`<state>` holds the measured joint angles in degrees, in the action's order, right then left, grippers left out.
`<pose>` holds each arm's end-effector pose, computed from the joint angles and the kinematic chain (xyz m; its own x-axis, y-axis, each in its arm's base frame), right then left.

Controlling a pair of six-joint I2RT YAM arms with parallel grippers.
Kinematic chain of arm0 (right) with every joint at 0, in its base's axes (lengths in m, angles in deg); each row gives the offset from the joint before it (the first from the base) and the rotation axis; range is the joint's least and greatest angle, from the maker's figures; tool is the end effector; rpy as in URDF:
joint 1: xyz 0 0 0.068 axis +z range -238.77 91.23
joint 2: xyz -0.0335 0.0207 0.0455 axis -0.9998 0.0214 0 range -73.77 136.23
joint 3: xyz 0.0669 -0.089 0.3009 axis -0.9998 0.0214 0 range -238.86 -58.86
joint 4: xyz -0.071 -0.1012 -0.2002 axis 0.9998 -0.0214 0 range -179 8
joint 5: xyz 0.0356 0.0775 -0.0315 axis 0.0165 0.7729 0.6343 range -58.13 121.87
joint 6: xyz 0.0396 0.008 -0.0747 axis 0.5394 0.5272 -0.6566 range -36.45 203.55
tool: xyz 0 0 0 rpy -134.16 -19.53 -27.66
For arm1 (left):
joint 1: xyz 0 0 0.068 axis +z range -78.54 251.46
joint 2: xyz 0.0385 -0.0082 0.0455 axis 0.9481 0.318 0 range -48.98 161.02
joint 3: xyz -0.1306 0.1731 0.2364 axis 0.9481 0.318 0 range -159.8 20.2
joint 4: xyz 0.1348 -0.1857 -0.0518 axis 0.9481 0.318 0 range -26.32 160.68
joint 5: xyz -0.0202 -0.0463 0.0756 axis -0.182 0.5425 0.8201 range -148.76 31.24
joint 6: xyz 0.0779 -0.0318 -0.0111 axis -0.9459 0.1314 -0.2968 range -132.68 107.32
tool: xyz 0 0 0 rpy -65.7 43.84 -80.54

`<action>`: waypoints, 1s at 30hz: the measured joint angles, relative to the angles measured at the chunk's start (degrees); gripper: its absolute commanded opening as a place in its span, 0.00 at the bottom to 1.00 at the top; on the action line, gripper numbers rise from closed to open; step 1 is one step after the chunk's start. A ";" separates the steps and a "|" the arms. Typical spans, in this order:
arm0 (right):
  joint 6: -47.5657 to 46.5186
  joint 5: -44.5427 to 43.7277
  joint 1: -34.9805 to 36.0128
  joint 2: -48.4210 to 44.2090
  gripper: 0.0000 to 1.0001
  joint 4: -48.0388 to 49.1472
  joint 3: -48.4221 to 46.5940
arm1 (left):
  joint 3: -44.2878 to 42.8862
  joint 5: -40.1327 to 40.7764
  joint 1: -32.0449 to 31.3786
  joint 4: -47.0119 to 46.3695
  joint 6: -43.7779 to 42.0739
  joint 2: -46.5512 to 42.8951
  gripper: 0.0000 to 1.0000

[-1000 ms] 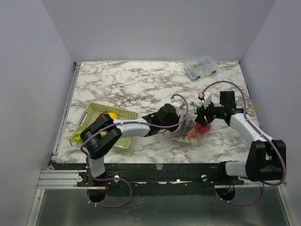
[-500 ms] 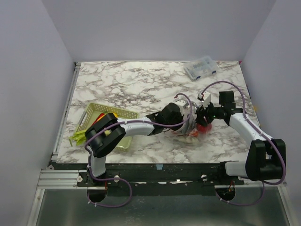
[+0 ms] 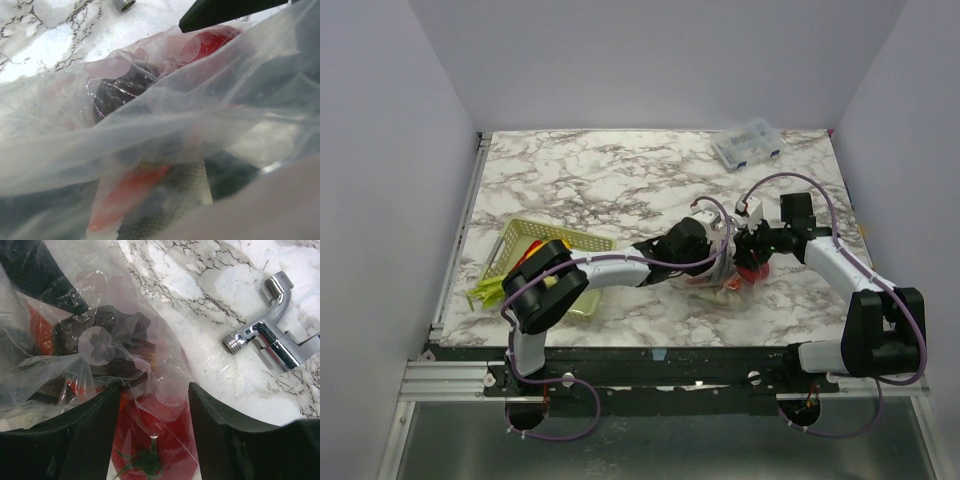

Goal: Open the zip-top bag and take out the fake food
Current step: Pick up the fake fruit from the zipper food storage bag.

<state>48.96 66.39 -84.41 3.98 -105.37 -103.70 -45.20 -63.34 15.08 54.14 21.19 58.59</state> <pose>0.2394 0.0607 0.2396 -0.4691 -0.5049 -0.7246 -0.7807 0.6207 0.0729 0.2389 -0.3701 0.2312 -0.7313 0.0963 -0.6753 0.5537 0.6620 -0.5052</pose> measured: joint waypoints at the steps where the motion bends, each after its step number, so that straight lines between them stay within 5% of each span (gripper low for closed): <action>1: 0.00 0.15 0.09 0.13 0.59 -0.11 -0.07 | -0.42 0.20 0.00 0.59 0.02 0.15 0.82; 30: -0.85 1.53 1.55 2.23 0.58 -1.55 -0.55 | -6.97 6.67 -0.42 8.50 0.61 4.61 0.79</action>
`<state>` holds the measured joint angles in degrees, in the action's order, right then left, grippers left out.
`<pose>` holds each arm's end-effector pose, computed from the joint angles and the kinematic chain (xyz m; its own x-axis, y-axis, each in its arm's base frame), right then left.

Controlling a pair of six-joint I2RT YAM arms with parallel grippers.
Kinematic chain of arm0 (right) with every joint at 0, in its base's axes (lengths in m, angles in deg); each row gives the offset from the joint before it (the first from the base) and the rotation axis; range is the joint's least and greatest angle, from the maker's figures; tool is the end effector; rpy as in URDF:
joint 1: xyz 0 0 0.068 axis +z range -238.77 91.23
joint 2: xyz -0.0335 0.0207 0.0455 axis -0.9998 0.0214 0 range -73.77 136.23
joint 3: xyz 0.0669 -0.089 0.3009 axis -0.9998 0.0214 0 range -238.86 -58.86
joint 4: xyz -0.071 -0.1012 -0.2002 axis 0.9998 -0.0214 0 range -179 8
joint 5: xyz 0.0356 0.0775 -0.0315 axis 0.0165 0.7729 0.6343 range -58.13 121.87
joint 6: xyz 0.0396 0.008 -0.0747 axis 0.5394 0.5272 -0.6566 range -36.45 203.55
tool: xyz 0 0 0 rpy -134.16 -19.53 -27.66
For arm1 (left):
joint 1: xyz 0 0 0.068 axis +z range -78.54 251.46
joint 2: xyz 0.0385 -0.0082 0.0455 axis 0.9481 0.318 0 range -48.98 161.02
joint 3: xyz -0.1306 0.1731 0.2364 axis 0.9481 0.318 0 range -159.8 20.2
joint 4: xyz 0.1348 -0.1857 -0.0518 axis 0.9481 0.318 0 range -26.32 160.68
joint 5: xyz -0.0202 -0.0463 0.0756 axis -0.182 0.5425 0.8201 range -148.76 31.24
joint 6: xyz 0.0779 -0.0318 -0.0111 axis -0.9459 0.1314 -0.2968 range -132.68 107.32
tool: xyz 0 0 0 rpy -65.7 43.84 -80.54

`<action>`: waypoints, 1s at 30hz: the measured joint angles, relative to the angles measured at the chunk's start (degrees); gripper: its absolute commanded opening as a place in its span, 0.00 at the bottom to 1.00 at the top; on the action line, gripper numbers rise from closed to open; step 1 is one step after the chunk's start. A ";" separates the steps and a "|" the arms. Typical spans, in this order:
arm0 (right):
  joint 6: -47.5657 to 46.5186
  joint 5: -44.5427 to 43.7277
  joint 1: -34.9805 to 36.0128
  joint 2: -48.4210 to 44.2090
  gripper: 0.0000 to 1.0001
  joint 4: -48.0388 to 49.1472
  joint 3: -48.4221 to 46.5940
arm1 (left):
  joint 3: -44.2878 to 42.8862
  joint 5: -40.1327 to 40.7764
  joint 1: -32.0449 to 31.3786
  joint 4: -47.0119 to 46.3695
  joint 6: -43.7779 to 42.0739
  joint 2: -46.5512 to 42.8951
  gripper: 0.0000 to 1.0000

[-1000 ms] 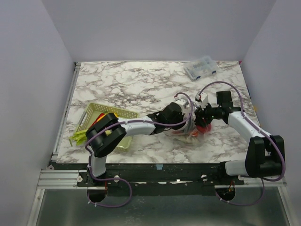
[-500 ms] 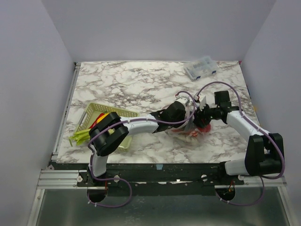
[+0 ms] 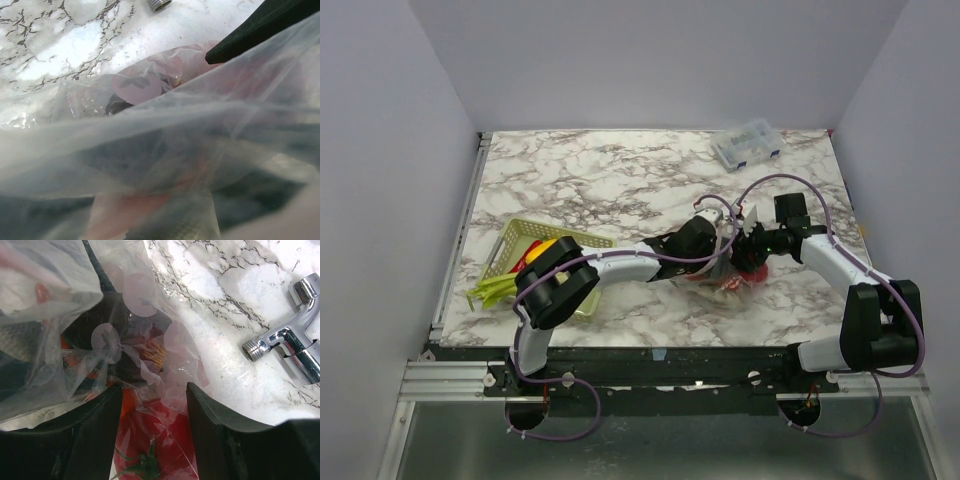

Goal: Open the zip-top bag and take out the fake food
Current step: Pick up the fake fruit from the zipper food storage bag.

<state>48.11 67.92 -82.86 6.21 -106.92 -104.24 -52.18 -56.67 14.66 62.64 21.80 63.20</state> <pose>0.2403 0.0691 0.2326 -0.4779 -0.5208 -0.7073 -0.8068 0.5786 0.1191 0.2537 -0.3827 0.2180 -0.7472 0.1085 -0.6557 0.4824 0.7672 -0.4227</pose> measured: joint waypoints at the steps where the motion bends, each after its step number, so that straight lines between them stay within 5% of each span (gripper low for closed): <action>1: -0.04 0.00 0.00 -0.02 0.58 0.00 0.00 | -0.04 0.02 0.00 0.07 0.00 0.07 0.76; 4: -0.11 0.00 0.09 0.00 0.58 -0.04 -0.02 | -0.04 0.11 -0.07 0.00 0.04 0.09 0.65; 8: -0.13 0.02 0.15 0.00 0.58 -0.22 -0.02 | -0.02 0.55 -0.24 -0.22 0.04 0.09 0.36; 11: -0.15 0.02 0.15 0.00 0.58 -0.28 -0.02 | 0.24 0.94 -0.33 -0.37 -0.02 -0.15 0.26; 17: -0.11 0.35 0.42 0.00 0.59 -0.48 -0.09 | 2.71 1.14 -0.33 -0.57 -0.22 -2.49 0.13; 30: 0.00 3.06 0.79 -0.07 0.60 -1.55 -0.35 | 8.57 1.14 -0.35 0.35 -1.25 -10.58 0.05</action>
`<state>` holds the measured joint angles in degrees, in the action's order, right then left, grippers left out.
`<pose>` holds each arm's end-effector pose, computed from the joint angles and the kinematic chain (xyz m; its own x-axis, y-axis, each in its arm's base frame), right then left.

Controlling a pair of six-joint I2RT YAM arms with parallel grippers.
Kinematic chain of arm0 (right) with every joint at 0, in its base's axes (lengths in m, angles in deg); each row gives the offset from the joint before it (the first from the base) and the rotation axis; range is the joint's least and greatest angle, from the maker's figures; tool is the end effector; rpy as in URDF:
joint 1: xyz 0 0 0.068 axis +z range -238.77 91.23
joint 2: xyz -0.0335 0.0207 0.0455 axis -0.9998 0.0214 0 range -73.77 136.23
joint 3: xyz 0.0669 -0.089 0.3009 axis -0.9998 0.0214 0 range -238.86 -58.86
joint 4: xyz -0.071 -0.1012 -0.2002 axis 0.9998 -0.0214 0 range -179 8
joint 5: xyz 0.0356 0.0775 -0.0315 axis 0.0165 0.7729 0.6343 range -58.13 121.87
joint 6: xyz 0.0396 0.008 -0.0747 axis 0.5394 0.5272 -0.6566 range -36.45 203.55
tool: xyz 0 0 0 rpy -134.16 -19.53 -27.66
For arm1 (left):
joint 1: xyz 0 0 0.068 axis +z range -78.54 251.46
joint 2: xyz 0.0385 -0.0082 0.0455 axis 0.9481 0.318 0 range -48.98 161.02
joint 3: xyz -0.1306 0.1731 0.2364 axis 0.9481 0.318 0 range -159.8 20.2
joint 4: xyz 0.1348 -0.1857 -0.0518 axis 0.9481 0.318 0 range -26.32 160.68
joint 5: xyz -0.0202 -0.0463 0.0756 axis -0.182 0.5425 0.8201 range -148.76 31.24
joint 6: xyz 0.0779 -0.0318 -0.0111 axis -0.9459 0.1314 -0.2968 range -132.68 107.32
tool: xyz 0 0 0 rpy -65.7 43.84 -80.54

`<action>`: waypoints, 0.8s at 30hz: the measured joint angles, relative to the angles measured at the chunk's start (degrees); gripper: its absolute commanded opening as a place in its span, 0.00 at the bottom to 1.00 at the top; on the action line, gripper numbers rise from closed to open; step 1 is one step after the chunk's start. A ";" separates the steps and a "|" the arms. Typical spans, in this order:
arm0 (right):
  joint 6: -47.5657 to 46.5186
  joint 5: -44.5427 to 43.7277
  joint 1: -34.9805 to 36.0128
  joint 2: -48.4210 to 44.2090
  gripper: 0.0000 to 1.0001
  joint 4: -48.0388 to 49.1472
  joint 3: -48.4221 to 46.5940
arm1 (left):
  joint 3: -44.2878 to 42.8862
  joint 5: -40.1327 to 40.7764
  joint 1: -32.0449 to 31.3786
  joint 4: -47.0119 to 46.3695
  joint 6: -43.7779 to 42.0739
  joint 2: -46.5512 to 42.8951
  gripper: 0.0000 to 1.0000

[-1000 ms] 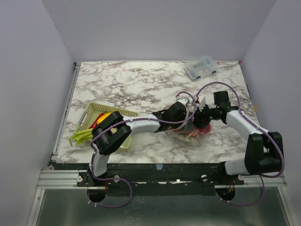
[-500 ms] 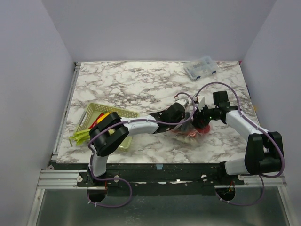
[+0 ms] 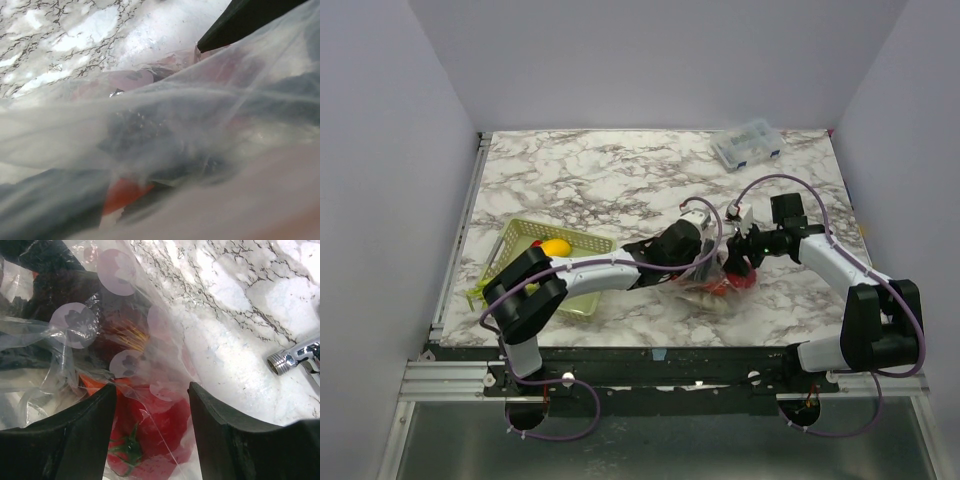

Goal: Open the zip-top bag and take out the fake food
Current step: Pick up the fake fruit from the zipper food storage bag.

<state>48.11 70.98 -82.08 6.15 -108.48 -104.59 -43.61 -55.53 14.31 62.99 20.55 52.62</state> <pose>0.2357 0.0751 0.2348 -0.4750 -0.5088 -0.7180 -0.8258 0.5396 0.1640 0.2257 -0.3418 0.2455 -0.7200 0.1063 -0.6858 0.5019 0.7623 -0.4087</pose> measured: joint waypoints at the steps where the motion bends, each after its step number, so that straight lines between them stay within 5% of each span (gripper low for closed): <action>1: 0.02 0.28 0.00 0.00 0.57 -0.15 -0.07 | 0.39 -0.02 0.02 0.04 0.00 -0.44 0.05; 7: -0.39 3.69 0.07 -0.11 0.22 -1.81 -0.92 | 3.10 -0.15 0.02 0.04 0.02 -3.54 0.02; 12: -1.25 7.74 0.11 -0.94 0.03 -4.04 -1.64 | 5.27 -0.31 0.02 -0.31 -0.02 -6.38 0.01; 24: 2.54 6.05 0.04 -4.76 0.00 -2.54 -1.66 | 8.55 -0.81 0.02 -1.55 -0.44 -10.99 0.01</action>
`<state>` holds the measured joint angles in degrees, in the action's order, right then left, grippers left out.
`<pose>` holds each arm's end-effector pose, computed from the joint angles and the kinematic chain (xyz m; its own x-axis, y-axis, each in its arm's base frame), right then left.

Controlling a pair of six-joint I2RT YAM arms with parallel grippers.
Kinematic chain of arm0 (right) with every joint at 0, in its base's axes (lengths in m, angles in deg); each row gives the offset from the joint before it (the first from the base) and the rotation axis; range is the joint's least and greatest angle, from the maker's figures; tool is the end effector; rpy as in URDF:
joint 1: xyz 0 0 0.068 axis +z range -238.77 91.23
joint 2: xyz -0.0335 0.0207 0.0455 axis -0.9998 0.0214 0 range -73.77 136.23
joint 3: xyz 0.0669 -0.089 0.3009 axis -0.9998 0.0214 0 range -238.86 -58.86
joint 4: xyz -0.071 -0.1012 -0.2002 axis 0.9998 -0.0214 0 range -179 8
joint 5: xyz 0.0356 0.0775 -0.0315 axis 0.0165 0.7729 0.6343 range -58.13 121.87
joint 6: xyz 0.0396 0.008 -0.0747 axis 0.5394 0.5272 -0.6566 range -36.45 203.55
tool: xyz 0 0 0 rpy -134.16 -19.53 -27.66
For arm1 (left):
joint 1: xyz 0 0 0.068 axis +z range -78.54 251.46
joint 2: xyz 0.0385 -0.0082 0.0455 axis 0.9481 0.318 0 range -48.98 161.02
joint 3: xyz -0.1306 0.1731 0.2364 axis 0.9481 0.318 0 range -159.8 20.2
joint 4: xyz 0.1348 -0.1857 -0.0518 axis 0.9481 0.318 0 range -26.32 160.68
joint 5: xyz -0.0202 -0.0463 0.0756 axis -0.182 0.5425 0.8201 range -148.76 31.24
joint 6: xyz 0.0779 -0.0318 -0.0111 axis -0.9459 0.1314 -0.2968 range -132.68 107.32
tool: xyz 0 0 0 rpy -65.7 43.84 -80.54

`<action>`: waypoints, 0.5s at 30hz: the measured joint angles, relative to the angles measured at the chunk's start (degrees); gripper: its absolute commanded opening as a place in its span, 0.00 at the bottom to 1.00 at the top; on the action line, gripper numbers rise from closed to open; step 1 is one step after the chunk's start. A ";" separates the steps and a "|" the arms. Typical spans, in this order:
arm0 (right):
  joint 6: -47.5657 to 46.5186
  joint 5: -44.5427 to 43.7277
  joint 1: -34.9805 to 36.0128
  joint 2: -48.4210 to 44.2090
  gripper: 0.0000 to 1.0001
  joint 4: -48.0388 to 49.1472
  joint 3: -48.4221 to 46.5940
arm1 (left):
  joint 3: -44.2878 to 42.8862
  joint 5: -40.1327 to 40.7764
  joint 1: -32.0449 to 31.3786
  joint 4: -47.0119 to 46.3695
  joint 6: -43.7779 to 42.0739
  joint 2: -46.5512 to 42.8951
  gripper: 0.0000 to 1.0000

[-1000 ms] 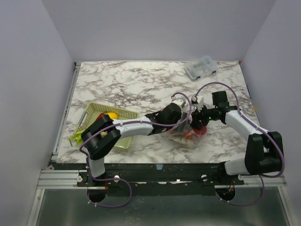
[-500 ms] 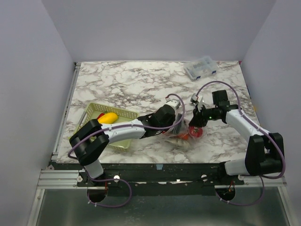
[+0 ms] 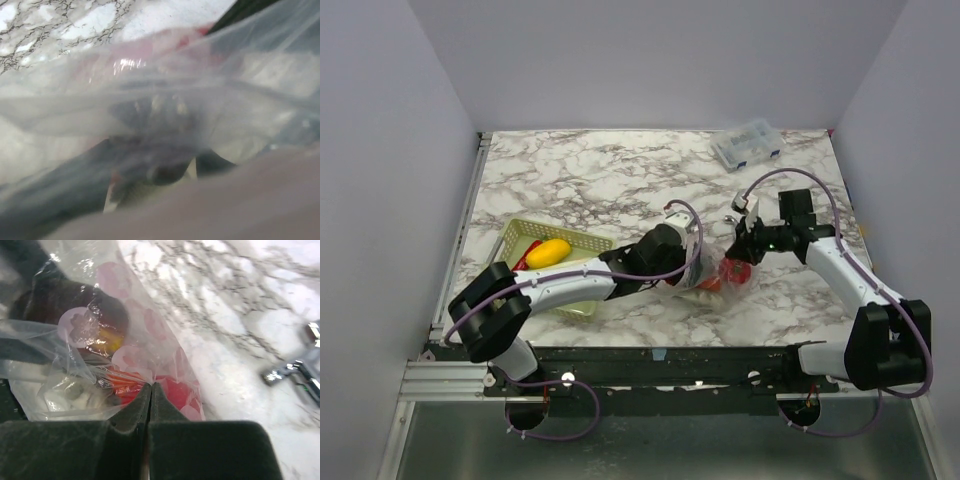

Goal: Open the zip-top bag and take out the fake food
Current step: Pick up the fake fruit from the zipper food storage bag.

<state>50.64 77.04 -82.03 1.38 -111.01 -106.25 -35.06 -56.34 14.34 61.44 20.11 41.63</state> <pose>0.2211 0.0794 0.2626 -0.4427 -0.4381 -0.7824 -0.8449 0.4961 0.2003 0.1977 -0.3001 0.2692 -0.6933 0.0757 -0.7167 0.5286 0.7294 -0.4343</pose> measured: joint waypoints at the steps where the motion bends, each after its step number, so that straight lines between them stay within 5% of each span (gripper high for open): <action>1: 0.46 -1.03 -0.31 -0.55 0.00 0.90 0.07 | 0.52 -0.22 0.00 0.02 -0.04 -0.74 0.01; 15: 3.02 -6.16 -1.60 -1.86 0.00 5.53 0.61 | 5.66 -1.51 -0.02 1.22 -0.26 -7.02 0.01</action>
<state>53.66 70.87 -83.63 -0.48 -105.48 -105.64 -29.40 -57.85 14.31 62.66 19.85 34.61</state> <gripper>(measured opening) 0.005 0.633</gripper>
